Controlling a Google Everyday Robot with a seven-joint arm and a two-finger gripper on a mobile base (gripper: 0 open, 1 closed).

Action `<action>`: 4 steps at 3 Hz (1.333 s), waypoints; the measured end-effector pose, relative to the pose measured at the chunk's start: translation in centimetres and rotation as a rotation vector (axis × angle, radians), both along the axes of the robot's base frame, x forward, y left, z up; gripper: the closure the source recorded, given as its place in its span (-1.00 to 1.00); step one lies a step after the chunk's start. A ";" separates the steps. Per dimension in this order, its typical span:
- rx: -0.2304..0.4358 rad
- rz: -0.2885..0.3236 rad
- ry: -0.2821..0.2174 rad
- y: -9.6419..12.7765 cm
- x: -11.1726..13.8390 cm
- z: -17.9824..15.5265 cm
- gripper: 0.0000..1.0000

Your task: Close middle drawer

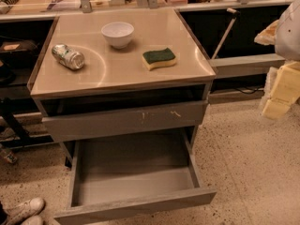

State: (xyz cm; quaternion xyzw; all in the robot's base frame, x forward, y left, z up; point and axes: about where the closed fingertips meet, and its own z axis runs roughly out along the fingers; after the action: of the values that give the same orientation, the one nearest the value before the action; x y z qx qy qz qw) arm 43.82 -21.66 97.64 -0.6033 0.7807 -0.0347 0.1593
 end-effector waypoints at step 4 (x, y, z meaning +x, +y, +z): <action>0.000 0.000 0.000 0.0 0.0 0.0 0.31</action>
Offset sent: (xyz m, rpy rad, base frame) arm 0.0000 0.0000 0.0000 0.0000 0.0000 0.0000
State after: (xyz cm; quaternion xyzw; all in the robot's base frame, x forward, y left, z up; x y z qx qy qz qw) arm 43.82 -21.66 97.64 -0.6033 0.7807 -0.0347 0.1594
